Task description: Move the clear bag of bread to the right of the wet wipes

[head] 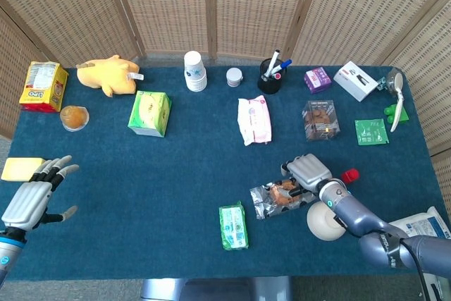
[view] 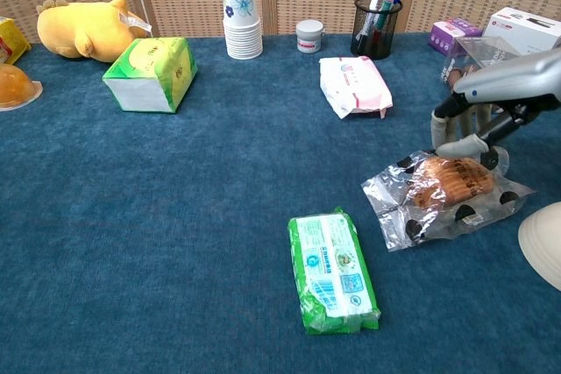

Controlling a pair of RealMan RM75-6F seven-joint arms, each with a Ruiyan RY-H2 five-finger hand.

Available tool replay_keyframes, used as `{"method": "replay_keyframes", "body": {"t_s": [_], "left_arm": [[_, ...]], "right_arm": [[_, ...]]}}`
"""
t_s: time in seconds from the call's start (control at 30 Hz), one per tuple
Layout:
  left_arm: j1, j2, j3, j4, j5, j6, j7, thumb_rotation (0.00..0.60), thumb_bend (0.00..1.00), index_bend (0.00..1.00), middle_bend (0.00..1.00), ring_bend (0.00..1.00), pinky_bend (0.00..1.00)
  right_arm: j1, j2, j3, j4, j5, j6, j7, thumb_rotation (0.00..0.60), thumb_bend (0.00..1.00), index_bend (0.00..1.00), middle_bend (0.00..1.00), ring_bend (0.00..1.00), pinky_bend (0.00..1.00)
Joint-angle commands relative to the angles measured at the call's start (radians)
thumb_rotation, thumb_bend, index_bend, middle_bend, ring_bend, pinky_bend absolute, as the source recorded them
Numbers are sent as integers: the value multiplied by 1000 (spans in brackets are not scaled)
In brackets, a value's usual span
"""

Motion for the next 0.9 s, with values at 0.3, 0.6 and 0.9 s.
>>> {"method": "replay_keyframes", "body": {"t_s": [0.3,0.6,0.9], "left_arm": [[-5,-3,-2,-3,6,-6,-4,600,298,145,5,0,0],[-5,-3,-1,-4,15,-4,-7,600,298,144,4,0,0],[-3,-3,3,-2,25,0,-12,600,297,141,0,0,0]], "right_arm": [[3,11,-30,-58,5,12,-52,214,389,317,354,304,336],[-2,22,-48,-108,8,29,-76,209,387,316,355,304,336],[-10,40,-67,-168,-4,46,-96,208,380,314,354,304,336]]}}
